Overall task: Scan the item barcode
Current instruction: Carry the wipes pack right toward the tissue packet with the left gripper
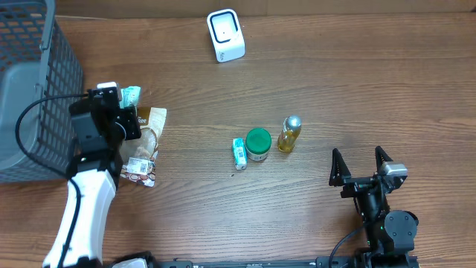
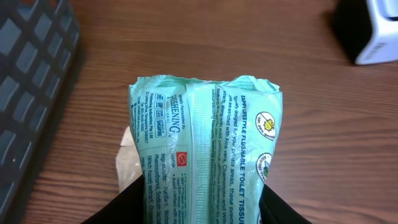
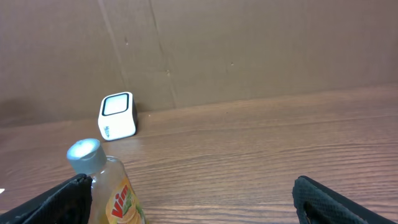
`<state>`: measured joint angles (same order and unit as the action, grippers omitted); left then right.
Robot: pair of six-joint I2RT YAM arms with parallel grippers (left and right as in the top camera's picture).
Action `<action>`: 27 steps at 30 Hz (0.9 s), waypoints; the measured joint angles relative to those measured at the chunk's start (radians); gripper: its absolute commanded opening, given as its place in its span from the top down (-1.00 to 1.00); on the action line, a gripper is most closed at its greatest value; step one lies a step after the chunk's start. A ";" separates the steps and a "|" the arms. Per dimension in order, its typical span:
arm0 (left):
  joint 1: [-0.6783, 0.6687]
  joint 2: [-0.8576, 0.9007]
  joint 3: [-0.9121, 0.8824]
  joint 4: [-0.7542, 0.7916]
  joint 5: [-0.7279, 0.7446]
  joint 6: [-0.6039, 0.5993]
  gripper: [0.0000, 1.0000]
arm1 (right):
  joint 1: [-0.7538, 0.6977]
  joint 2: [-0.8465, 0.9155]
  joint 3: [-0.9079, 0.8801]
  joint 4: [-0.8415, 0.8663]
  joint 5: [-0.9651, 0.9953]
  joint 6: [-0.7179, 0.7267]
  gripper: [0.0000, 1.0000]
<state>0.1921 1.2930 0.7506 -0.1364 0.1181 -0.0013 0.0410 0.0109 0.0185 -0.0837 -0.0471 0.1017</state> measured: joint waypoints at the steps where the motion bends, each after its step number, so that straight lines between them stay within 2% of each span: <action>1: -0.003 -0.016 0.000 -0.029 0.016 0.000 0.11 | 0.000 0.000 0.000 0.000 0.001 0.000 -1.00; 7: -0.045 -0.041 0.002 -0.215 0.105 -0.011 0.12 | 0.000 0.000 0.000 0.000 0.000 -0.001 -1.00; 12: -0.116 -0.041 0.002 -0.289 0.121 -0.019 0.13 | 0.000 0.000 0.000 0.000 0.000 -0.001 -1.00; 19: -0.270 -0.040 0.002 -0.365 0.051 -0.040 0.13 | 0.000 0.000 0.000 0.000 0.000 -0.001 -1.00; 27: -0.385 0.006 0.002 -0.385 -0.008 -0.166 0.12 | 0.000 0.000 0.000 0.000 0.000 -0.001 -1.00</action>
<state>-0.1925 1.2987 0.7525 -0.5209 0.1104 -0.1677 0.0410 0.0113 0.0185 -0.0837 -0.0467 0.1005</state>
